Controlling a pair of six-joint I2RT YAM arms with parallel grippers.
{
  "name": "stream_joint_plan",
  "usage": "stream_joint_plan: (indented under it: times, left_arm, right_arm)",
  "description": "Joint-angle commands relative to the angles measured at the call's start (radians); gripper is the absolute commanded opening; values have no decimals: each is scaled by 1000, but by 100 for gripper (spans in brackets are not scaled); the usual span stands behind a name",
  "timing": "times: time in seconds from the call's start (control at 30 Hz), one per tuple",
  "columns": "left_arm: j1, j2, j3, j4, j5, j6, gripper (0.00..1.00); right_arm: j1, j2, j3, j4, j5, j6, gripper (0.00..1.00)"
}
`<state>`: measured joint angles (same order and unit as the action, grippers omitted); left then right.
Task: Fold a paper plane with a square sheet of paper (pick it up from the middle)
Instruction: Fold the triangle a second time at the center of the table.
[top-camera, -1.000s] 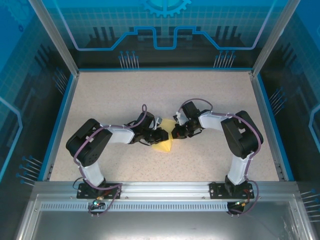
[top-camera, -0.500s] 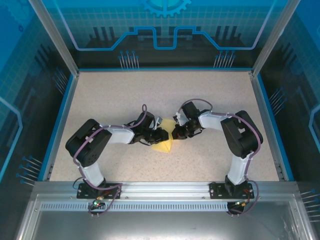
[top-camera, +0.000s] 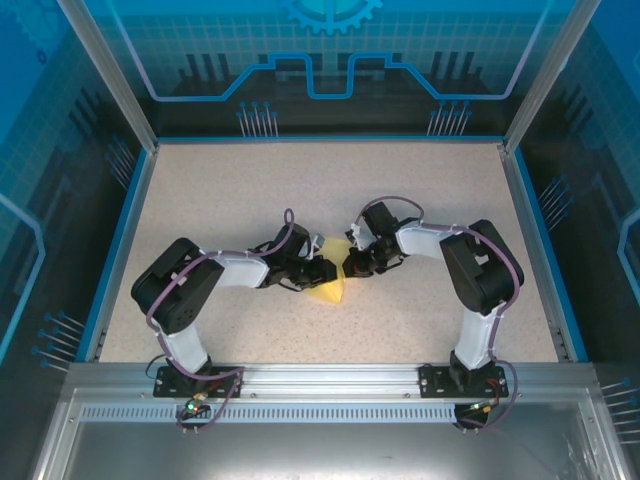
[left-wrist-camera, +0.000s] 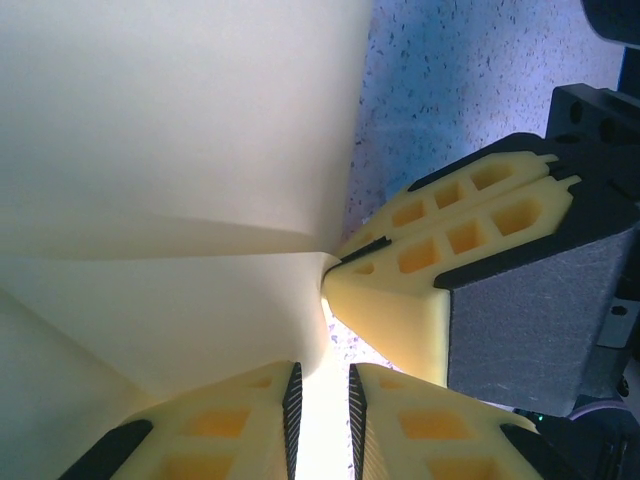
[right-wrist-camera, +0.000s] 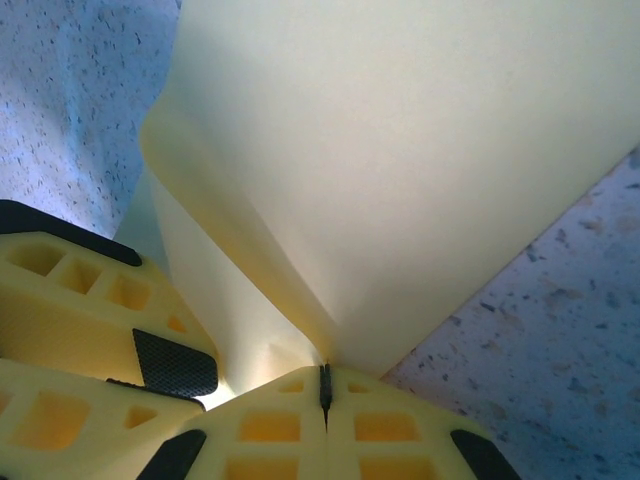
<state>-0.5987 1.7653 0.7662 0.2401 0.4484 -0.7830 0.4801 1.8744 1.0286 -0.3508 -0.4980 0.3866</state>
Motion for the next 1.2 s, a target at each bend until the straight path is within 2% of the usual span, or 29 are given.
stream_joint_plan:
  times: [0.0, 1.17]
  left_arm:
    - [-6, 9, 4, -25, -19, 19, 22]
    - [-7, 17, -17, -73, -54, 18, 22]
  right_arm:
    - [13, 22, 20, -19, -11, -14, 5]
    - [14, 29, 23, -33, 4, -18, 5]
